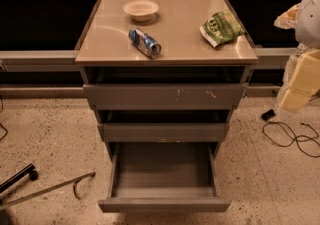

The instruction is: Close bottom drawer

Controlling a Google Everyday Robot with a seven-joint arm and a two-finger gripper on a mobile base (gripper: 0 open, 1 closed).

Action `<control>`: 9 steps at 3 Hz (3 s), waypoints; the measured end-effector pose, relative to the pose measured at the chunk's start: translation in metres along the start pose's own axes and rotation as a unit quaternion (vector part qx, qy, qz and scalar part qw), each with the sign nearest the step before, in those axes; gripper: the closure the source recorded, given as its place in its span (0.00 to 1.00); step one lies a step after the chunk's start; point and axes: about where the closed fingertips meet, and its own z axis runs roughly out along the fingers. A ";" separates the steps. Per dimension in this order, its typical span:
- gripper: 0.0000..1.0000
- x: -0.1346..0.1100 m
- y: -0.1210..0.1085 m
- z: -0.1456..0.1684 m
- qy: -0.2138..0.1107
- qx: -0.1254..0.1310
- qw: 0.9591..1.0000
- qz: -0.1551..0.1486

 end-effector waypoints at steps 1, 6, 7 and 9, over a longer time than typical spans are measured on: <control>0.00 0.002 0.003 0.016 -0.017 0.003 1.000 0.007; 0.00 -0.007 0.126 0.263 -0.125 -0.108 0.985 0.049; 0.00 -0.007 0.126 0.263 -0.125 -0.109 0.985 0.049; 0.00 -0.008 0.172 0.333 -0.139 -0.144 0.977 0.076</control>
Offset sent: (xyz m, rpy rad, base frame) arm 0.0066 -0.0003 -0.0583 0.1046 0.0073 -0.0102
